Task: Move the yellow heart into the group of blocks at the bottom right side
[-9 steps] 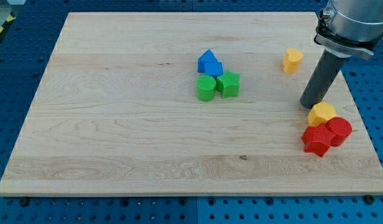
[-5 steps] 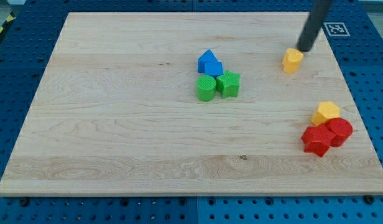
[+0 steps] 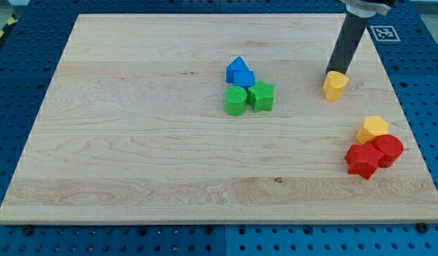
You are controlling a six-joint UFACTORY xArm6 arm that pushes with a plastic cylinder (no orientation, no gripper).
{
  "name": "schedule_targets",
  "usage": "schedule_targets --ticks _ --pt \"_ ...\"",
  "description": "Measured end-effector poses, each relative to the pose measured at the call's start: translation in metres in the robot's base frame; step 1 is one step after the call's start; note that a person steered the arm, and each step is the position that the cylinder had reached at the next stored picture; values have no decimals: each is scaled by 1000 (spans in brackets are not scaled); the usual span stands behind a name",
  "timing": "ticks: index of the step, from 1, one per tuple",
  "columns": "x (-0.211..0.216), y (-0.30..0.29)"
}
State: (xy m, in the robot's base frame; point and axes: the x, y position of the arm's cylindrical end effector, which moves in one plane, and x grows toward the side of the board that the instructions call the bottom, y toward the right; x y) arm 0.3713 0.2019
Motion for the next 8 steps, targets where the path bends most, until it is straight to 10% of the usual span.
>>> schedule_targets --ticks 8 --pt "96 -43"
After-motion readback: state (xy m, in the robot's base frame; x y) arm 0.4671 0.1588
